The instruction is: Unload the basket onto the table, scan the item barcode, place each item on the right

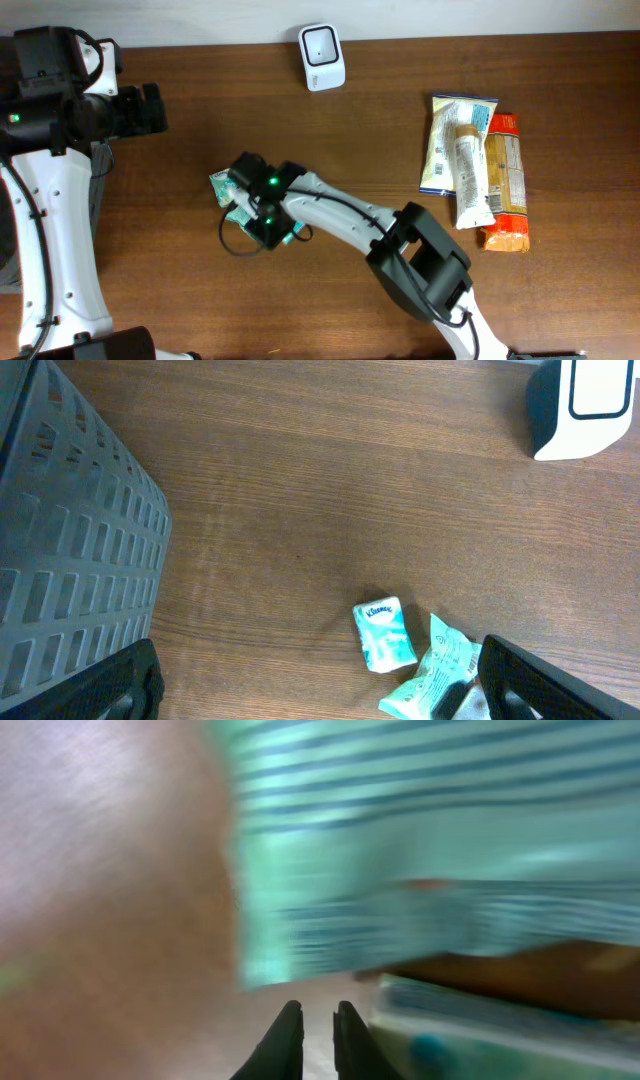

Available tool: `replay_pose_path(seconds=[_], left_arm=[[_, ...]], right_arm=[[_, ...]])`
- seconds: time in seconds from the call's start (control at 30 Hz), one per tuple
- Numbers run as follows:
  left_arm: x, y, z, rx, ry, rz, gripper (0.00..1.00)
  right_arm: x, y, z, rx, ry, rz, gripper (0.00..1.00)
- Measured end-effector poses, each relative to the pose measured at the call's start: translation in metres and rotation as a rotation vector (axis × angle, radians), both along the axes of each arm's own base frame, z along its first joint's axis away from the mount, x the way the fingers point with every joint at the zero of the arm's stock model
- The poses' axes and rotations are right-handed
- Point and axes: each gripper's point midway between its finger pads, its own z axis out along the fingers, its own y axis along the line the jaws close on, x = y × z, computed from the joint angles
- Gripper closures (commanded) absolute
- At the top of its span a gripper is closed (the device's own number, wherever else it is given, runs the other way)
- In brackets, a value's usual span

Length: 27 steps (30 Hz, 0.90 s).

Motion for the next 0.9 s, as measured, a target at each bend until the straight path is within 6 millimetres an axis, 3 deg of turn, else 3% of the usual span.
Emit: replay_pose_path(seconds=[0.23,0.33,0.43,0.53,0.63,0.73,0.83,0.9], left_arm=[[0.000,0.000,0.000,0.000,0.000,0.000,0.01],[0.000,0.000,0.000,0.000,0.000,0.000,0.01],[0.000,0.000,0.000,0.000,0.000,0.000,0.01],[0.000,0.000,0.000,0.000,0.000,0.000,0.01],[0.000,0.000,0.000,0.000,-0.001,0.000,0.01],[0.000,0.000,0.000,0.000,0.000,0.000,0.01],[0.000,0.000,0.000,0.000,0.000,0.000,0.01],[0.000,0.000,0.000,0.000,0.000,0.000,0.01]], right_arm=[[0.088,-0.069,-0.001,-0.048,-0.058,-0.442,0.87],[0.108,-0.093,-0.001,-0.045,-0.030,-0.629,0.81],[0.118,-0.107,-0.001,-0.043,-0.013,-0.733,0.81],[0.129,-0.121,0.001,-0.029,-0.001,-0.781,0.73],[0.146,-0.134,0.025,-0.009,0.011,-0.782,0.61],[0.175,-0.154,0.078,0.032,-0.044,-0.753,0.49],[0.167,-0.174,0.084,0.005,0.000,-0.704,0.45],[0.140,-0.182,0.074,-0.006,0.133,-0.650,0.40]])
